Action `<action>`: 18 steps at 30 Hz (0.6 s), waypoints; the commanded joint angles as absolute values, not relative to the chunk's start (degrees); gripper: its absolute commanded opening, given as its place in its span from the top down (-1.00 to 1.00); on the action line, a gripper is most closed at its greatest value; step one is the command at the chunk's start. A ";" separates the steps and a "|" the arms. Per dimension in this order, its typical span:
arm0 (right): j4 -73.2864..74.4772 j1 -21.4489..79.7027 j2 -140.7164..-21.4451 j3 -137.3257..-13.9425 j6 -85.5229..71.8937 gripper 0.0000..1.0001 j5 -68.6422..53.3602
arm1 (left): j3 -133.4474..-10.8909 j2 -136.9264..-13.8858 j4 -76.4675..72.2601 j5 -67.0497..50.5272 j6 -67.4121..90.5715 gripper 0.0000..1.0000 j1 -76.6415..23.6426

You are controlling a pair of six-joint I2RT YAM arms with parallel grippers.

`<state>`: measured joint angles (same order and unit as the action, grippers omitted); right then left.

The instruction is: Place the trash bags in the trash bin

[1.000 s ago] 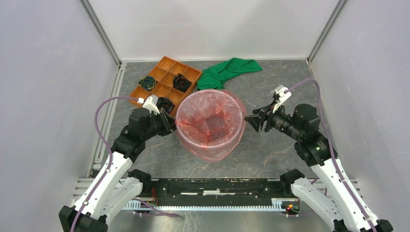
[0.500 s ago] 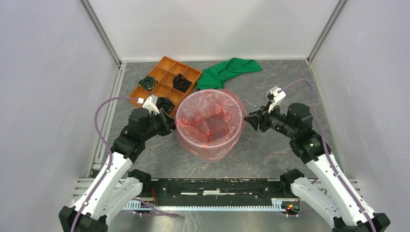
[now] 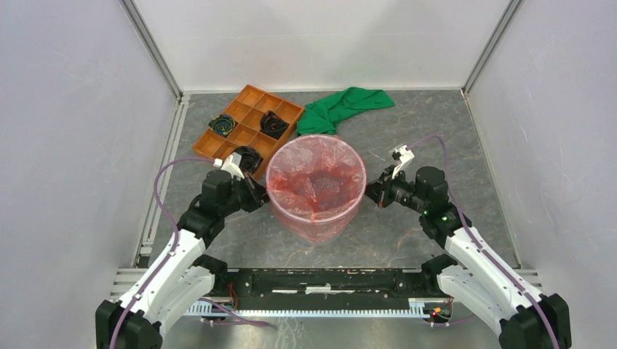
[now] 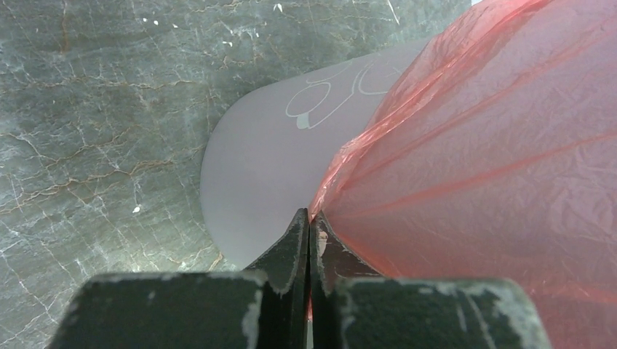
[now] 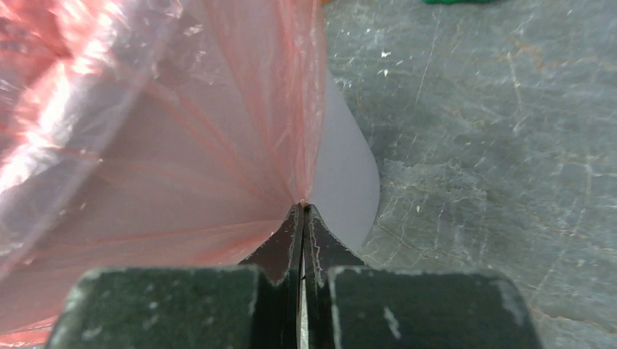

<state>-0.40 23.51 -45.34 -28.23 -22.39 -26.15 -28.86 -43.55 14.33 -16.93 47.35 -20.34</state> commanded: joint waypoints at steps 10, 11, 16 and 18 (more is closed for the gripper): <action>1.14 23.51 -50.80 -29.11 -16.82 0.70 -20.12 | -28.65 -41.60 15.74 -13.14 46.40 0.96 -20.30; 3.33 23.50 -50.91 -29.23 -15.60 0.67 -18.67 | -28.65 -41.64 15.73 -13.36 46.36 0.96 -20.26; 15.45 23.52 -55.39 -37.41 -11.28 0.27 -6.38 | -29.92 -41.76 16.92 -12.58 44.84 0.96 -20.30; 21.73 23.51 -56.58 -42.72 -8.68 0.02 -0.75 | -29.95 -41.48 16.70 -13.01 44.42 0.96 -20.30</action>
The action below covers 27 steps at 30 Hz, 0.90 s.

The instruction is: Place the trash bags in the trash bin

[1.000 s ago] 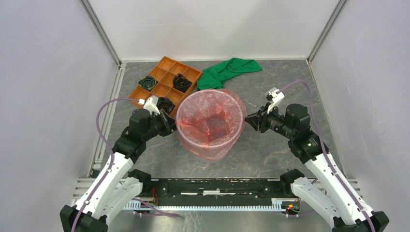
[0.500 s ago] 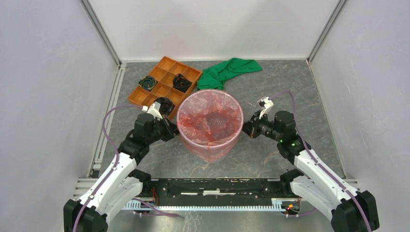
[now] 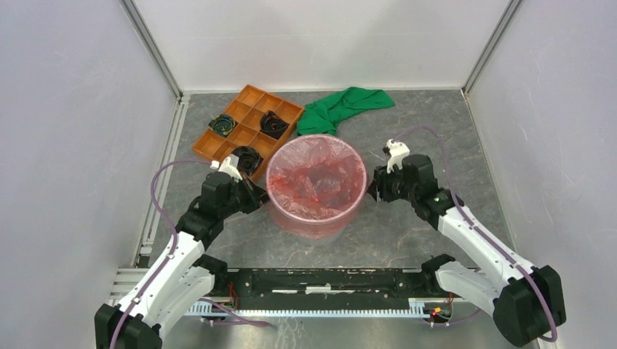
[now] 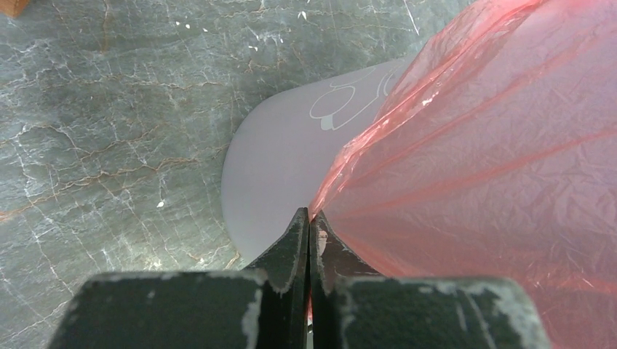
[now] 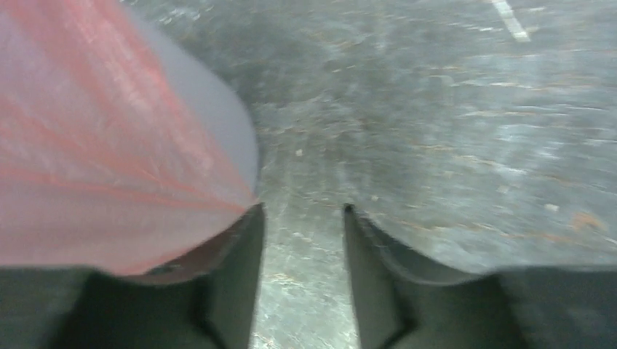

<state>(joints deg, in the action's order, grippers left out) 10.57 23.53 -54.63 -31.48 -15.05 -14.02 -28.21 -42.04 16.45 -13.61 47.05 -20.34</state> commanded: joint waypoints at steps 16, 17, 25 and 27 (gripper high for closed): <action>32.77 38.21 -69.22 -80.49 -0.51 -0.46 -10.77 | -31.53 -42.19 16.17 -13.18 40.71 0.96 -20.30; 33.33 41.74 -71.47 -81.66 -0.41 -0.45 -9.62 | -31.67 -42.21 16.22 -13.21 40.70 0.96 -20.30; 39.44 53.45 -83.34 -83.89 1.30 0.29 7.56 | -31.01 -40.45 15.79 -13.29 41.78 0.96 -20.30; 38.63 53.78 -86.52 -84.17 0.94 0.35 10.96 | -31.39 -40.39 16.27 -13.65 41.75 0.96 -20.27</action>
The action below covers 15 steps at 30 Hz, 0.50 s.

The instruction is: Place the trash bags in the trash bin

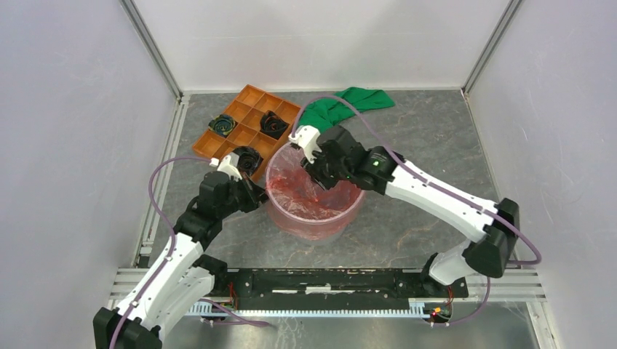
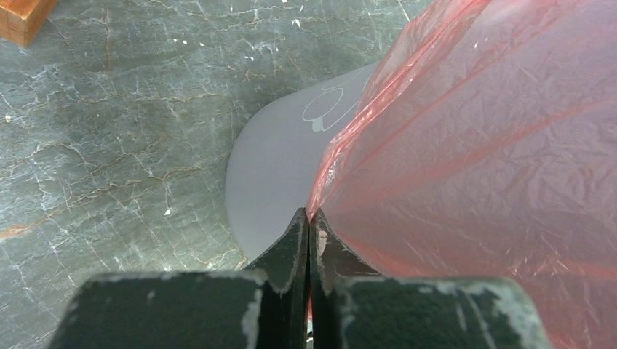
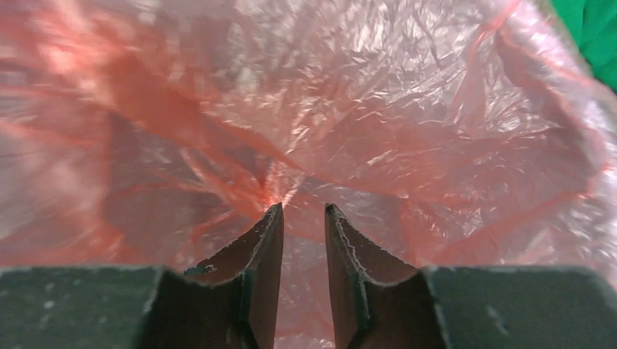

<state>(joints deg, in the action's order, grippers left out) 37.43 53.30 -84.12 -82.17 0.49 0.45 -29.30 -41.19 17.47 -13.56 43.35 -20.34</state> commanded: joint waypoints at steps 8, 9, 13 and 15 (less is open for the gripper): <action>17.82 54.27 -94.17 -83.93 -8.72 0.25 6.90 | -32.35 -39.11 15.43 -15.36 44.53 0.96 -20.29; 14.09 54.32 -93.86 -82.60 -10.16 0.20 5.29 | -32.75 -39.11 15.43 -15.72 44.79 0.96 -20.28; 7.13 54.51 -90.99 -77.14 -12.28 0.03 5.99 | -33.68 -38.03 16.59 -15.57 44.57 0.96 -20.30; 9.67 54.45 -89.80 -75.68 -11.11 -0.07 8.29 | -33.56 -37.00 17.23 -14.72 44.54 0.96 -20.26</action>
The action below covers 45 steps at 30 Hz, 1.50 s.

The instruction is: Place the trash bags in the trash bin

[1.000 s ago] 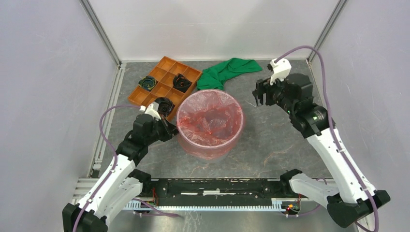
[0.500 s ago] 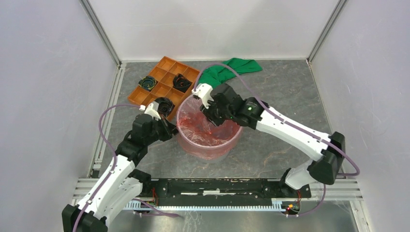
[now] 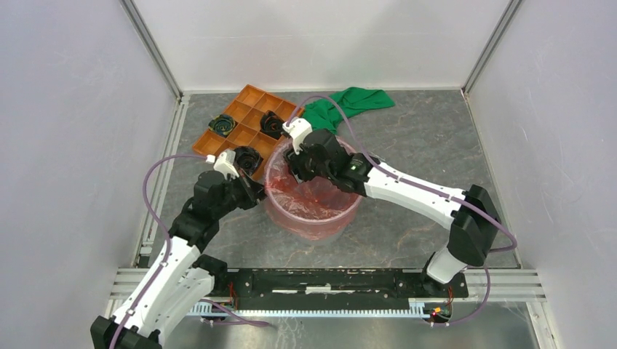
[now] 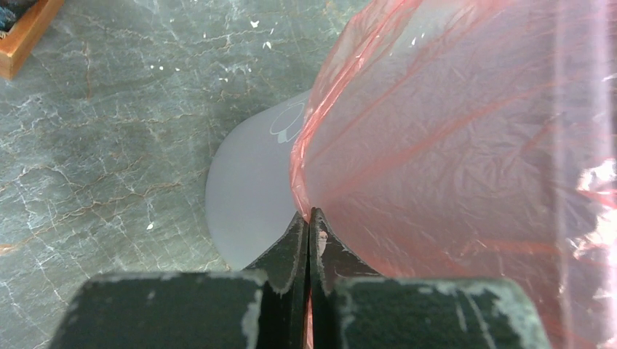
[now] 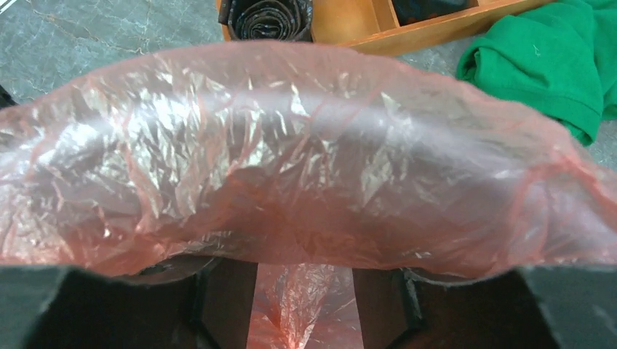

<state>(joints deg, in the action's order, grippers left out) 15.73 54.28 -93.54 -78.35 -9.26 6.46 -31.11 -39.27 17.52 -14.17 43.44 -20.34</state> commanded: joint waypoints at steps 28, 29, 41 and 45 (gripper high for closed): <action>9.52 58.28 -94.06 -71.30 -5.84 -0.45 3.15 | -34.75 -38.08 18.22 -15.56 43.68 0.96 -20.30; 10.87 58.27 -93.24 -70.51 -5.40 -0.48 5.22 | -34.69 -37.99 18.13 -15.41 43.76 0.95 -20.28; 27.62 58.26 -85.70 -71.36 -0.45 -0.72 12.87 | -35.56 -39.54 18.20 -14.93 42.41 0.94 -20.30; 26.80 58.64 -90.21 -70.55 -2.58 -0.67 9.97 | -35.52 -39.49 18.43 -15.00 42.66 0.91 -20.30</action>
<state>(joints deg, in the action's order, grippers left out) 26.00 58.19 -86.89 -71.20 -1.61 11.53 -33.12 -39.66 18.44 -14.09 43.42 -20.34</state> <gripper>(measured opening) 0.851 0.037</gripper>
